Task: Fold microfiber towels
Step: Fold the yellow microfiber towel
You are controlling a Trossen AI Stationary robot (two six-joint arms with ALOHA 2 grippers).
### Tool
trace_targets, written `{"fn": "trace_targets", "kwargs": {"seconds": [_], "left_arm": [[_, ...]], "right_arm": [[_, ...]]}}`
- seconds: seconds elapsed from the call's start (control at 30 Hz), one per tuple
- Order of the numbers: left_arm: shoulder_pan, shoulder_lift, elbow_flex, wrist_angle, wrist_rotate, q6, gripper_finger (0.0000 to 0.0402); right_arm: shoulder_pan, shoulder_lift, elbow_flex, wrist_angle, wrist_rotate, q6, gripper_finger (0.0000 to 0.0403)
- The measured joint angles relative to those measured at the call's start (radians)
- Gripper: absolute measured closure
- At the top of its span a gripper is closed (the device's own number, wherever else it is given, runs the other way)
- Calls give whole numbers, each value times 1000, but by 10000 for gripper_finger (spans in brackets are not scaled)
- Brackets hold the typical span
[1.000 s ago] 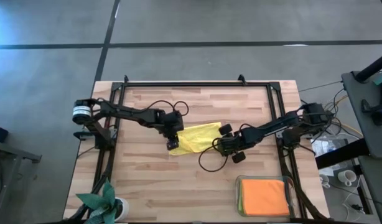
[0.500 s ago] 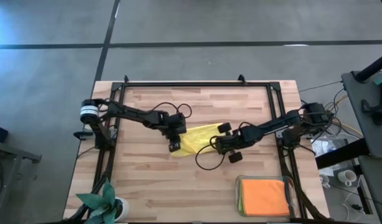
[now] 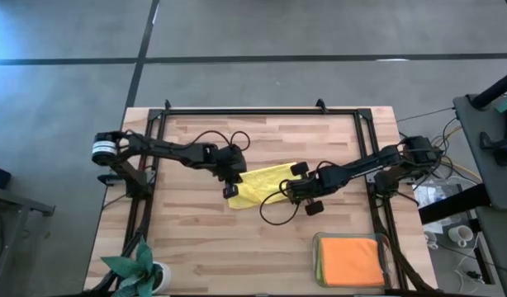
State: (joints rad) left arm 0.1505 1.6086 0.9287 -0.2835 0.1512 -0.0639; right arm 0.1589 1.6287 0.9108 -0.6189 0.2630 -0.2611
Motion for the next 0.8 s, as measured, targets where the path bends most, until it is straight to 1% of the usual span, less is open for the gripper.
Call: {"fn": "trace_targets", "kwargs": {"seconds": [0.07,0.17,0.3,0.43,0.6,0.8], "left_arm": [[0,23,0,36,-3,19,393],[-2,64,0,78,-4,99,373],[-3,101,5,98,-17,132,327],[-2,104,2,94,-27,133,291],[-2,113,0,98,-89,131,281],[-6,113,-2,102,-88,150,281]], "right_arm": [[0,0,0,0,0,0,394],[0,0,0,2,0,22,394],[0,0,-1,-7,0,59,394],[0,-1,-2,-7,-2,74,394],[0,-1,-2,-4,-4,56,394],[0,-1,-2,-4,-5,61,394]]}}
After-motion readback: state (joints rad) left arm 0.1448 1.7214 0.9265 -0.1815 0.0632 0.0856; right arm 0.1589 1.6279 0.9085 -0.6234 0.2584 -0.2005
